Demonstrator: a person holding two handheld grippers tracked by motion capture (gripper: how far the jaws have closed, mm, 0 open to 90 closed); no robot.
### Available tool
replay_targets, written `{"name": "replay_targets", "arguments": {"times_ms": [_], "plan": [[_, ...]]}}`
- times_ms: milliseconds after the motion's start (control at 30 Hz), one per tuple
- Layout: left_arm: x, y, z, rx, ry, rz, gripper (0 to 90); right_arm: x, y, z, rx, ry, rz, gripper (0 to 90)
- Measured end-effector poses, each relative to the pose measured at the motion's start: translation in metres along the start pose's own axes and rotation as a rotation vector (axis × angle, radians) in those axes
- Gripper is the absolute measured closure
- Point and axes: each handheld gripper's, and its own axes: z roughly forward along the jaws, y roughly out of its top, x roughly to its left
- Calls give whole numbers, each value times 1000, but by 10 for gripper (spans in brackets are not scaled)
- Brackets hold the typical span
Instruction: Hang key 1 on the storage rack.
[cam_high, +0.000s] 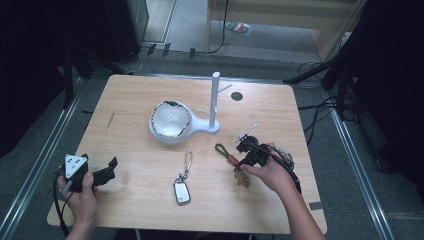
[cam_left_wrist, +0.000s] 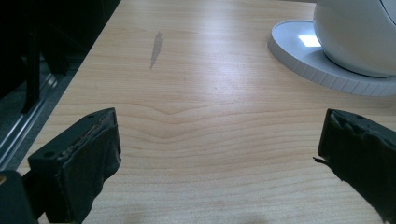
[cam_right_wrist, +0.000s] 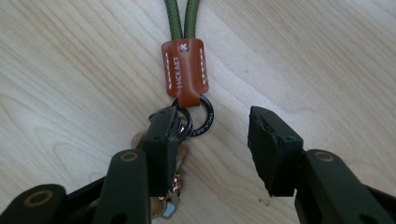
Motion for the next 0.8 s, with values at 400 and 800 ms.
{"name": "replay_targets", "arguments": {"times_ms": [400,800], "plan": [[0,0,0,2,-3,-1,0,3,20,3,61,41,-21,593],[0,0,0,3,-3,1,0,4,32,14,82,43,-27,618]]}}
